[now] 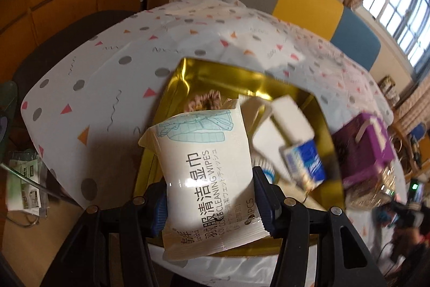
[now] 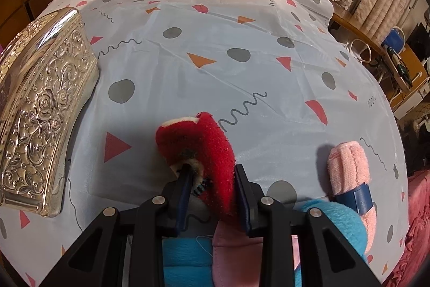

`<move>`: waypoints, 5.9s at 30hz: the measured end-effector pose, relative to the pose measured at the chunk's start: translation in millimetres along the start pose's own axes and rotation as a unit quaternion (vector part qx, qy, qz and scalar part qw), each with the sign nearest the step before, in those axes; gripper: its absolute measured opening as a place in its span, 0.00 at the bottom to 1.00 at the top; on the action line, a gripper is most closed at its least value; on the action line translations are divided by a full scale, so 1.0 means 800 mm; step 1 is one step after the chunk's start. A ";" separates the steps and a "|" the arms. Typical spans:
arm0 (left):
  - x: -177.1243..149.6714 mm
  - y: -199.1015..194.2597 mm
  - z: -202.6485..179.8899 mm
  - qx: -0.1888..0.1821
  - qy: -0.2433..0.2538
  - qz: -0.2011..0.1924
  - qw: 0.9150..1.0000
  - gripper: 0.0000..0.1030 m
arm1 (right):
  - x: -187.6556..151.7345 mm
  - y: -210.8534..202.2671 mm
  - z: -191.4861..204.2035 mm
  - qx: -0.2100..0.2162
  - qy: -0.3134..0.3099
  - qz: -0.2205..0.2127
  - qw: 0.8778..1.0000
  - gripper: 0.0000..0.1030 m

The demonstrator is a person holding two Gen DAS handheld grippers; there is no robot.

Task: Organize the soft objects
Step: 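Lower the white wipes packet into the gold tray and open the left tool, then carry the red plush into the gold tray and open the right tool, then move both tools over the blue bear and pink towel roll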

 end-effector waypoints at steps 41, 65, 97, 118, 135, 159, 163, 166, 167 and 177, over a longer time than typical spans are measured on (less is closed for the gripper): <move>-0.012 -0.043 -0.116 0.056 0.115 -0.102 0.987 1.00 | 0.008 -0.028 -0.009 0.040 0.048 -0.052 0.997 0.16; -0.013 -0.048 -0.078 0.071 0.084 -0.112 0.988 1.00 | 0.133 -0.198 0.125 0.207 0.055 -0.180 0.960 0.16; -0.004 -0.075 -0.001 0.127 0.029 -0.149 0.980 1.00 | -0.056 -0.153 0.489 0.272 -0.263 -0.062 0.923 0.42; -0.013 -0.069 -0.029 0.101 0.055 -0.136 0.984 1.00 | -0.034 -0.202 0.429 0.242 -0.197 -0.163 0.936 0.42; -0.019 -0.073 -0.101 0.006 0.124 -0.155 0.980 1.00 | -0.011 -0.247 0.284 0.207 -0.076 -0.250 0.943 0.42; -0.100 -0.107 -0.364 -0.179 0.371 -0.115 0.904 1.00 | -0.104 -0.205 -0.106 0.037 0.258 -0.194 0.946 0.42; -0.116 -0.108 -0.410 -0.203 0.395 -0.100 0.890 1.00 | -0.120 -0.206 -0.136 0.023 0.288 -0.195 0.937 0.42; -0.130 -0.106 -0.440 -0.212 0.415 -0.093 0.880 1.00 | -0.129 -0.205 -0.149 0.020 0.302 -0.192 0.934 0.42; -0.135 -0.104 -0.449 -0.213 0.424 -0.090 0.876 1.00 | -0.132 -0.206 -0.153 0.018 0.306 -0.191 0.932 0.42; -0.174 -0.072 -0.527 -0.238 0.475 -0.043 0.846 0.94 | -0.145 -0.209 -0.180 0.009 0.326 -0.198 0.924 0.42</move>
Point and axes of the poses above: each gripper's, at about its wrist camera, not at the fingertips, and y roughly the way its jaws point, z to its left, x to its top, the point moved 6 cm from there along y, roughly the way its jaws point, and after that the axes turned 1 degree about z, right-handed, at the moved point
